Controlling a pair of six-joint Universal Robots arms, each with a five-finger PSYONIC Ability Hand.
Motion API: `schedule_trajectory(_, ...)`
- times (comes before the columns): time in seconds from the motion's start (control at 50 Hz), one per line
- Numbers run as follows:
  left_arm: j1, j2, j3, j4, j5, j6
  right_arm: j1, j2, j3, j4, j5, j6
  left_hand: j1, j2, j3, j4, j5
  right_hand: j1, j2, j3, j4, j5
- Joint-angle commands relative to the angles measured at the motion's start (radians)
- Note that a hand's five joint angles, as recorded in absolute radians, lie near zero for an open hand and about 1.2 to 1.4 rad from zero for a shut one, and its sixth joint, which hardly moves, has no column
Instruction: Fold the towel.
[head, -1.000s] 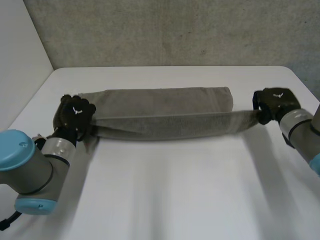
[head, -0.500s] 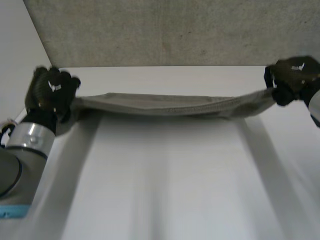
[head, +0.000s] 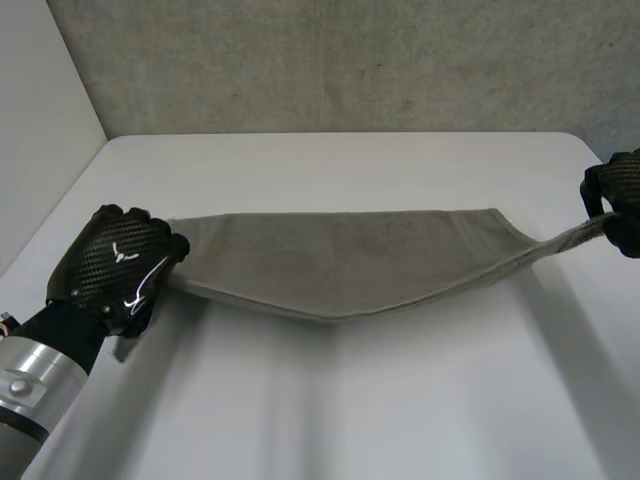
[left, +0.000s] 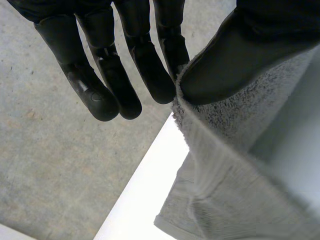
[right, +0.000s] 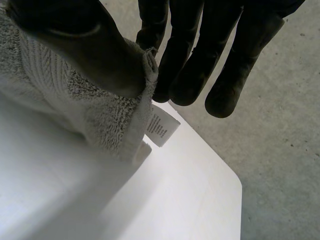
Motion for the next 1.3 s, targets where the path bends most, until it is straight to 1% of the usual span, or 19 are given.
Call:
schedule_trajectory(0.02, 0.038, -0.238, 0.115, 0.062, 0.015, 0.007, 0.043, 0.214, -0.112, -0.017, 0.026, -0.026, -0.055, -0.119, -0.149, -0.124, -0.271, 0.056, 0.053, 0.055, 0.049, 0.043)
schedule_trajectory(0.14, 0.036, -0.429, 0.246, 0.072, 0.006, 0.012, 0.109, 0.374, -0.237, -0.013, 0.117, -0.046, -0.055, -0.119, -0.149, -0.124, -0.271, 0.056, 0.053, 0.055, 0.049, 0.043)
schedule_trajectory(0.18, 0.033, -0.554, 0.345, 0.069, 0.003, 0.015, 0.174, 0.484, -0.342, -0.014, 0.195, -0.051, -0.055, -0.119, -0.149, -0.124, -0.271, 0.056, 0.053, 0.055, 0.049, 0.043)
schedule_trajectory(0.26, 0.027, -0.662, 0.447, 0.067, 0.003, 0.015, 0.236, 0.604, -0.461, -0.016, 0.264, -0.051, -0.055, -0.119, -0.149, -0.124, -0.271, 0.056, 0.053, 0.055, 0.049, 0.043)
schedule_trajectory(0.44, -0.014, -1.008, 0.888, 0.056, 0.001, 0.03, 0.334, 0.932, -0.821, -0.03, 0.432, -0.035, -0.055, -0.119, -0.149, -0.124, -0.271, 0.056, 0.053, 0.055, 0.049, 0.043)
schedule_trajectory(0.54, -0.042, -1.133, 1.068, 0.058, 0.001, 0.07, 0.368, 1.032, -0.933, -0.069, 0.506, -0.035, -0.055, -0.119, -0.149, -0.124, -0.271, 0.056, 0.053, 0.055, 0.049, 0.043)
schedule_trajectory(0.66, -0.059, -1.208, 1.179, 0.061, 0.003, 0.096, 0.379, 1.106, -1.016, -0.122, 0.543, -0.037, -0.055, -0.119, -0.149, -0.124, -0.271, 0.056, 0.053, 0.055, 0.049, 0.043)
schedule_trajectory(0.68, -0.062, -1.226, 1.196, 0.059, 0.003, 0.098, 0.385, 1.124, -1.036, -0.123, 0.548, -0.037, -0.055, -0.119, -0.149, -0.124, -0.271, -0.073, -0.077, -0.074, -0.081, -0.087)
schedule_trajectory(0.7, -0.065, -1.237, 1.202, 0.059, 0.003, 0.098, 0.394, 1.135, -1.05, -0.123, 0.548, -0.038, -0.394, -0.459, -0.489, -0.464, -0.61, -0.583, -0.587, -0.584, -0.591, -0.597)
schedule_trajectory(0.72, -0.065, -1.237, 1.202, 0.059, 0.003, 0.098, 0.394, 1.135, -1.05, -0.123, 0.548, -0.038, -0.398, -0.462, -0.493, -0.467, -0.614, -0.589, -0.592, -0.589, -0.596, -0.602)
schedule_trajectory(0.74, -0.07, -1.242, 1.202, 0.058, 0.0, 0.098, 0.402, 1.141, -1.056, -0.123, 0.551, -0.038, -0.866, -0.93, -0.96, -0.935, -1.082, -1.022, -1.025, -1.022, -1.029, -1.035)
schedule_trajectory(0.76, -0.079, -1.243, 1.199, 0.056, -0.002, 0.098, 0.406, 1.141, -1.056, -0.125, 0.555, -0.037, -1.26, -1.324, -1.355, -1.329, -1.476, -1.165, -1.169, -1.166, -1.173, -1.179)
schedule_trajectory(0.88, -0.094, -1.191, 1.147, 0.047, -0.045, 0.092, 0.419, 1.118, -1.032, -0.12, 0.578, -0.02, -1.276, -1.34, -1.37, -1.345, -1.492, -1.165, -1.169, -1.166, -1.173, -1.179)
schedule_trajectory(0.96, -0.09, -1.067, 1.041, 0.041, -0.069, 0.072, 0.417, 0.991, -0.946, -0.116, 0.562, 0.049, -1.276, -1.34, -1.37, -1.345, -1.492, -1.165, -1.169, -1.166, -1.173, -1.179)
schedule_trajectory(1.02, -0.082, -0.97, 0.953, 0.043, -0.069, 0.043, 0.411, 0.897, -0.835, -0.125, 0.537, 0.083, -1.276, -1.34, -1.37, -1.345, -1.492, -1.165, -1.169, -1.166, -1.173, -1.179)
schedule_trajectory(1.08, -0.074, -0.833, 0.817, 0.047, -0.069, -0.048, 0.411, 0.77, -0.652, -0.128, 0.479, 0.09, -1.273, -1.337, -1.367, -1.342, -1.489, -1.165, -1.169, -1.166, -1.173, -1.179)
schedule_trajectory(1.14, -0.071, -0.765, 0.742, 0.049, -0.073, -0.114, 0.409, 0.716, -0.544, -0.131, 0.447, 0.09, -1.273, -1.337, -1.367, -1.342, -1.489, -1.165, -1.169, -1.166, -1.173, -1.179)
schedule_trajectory(1.26, -0.067, -0.708, 0.609, 0.05, -0.074, -0.183, 0.379, 0.693, -0.414, -0.145, 0.404, 0.087, -1.267, -1.331, -1.362, -1.336, -1.483, -1.162, -1.165, -1.163, -1.169, -1.175)
schedule_trajectory(1.3, -0.07, -0.705, 0.569, 0.061, -0.074, -0.18, 0.336, 0.698, -0.378, -0.152, 0.388, 0.087, -1.264, -1.328, -1.359, -1.333, -1.48, -1.056, -1.059, -1.057, -1.063, -1.069)
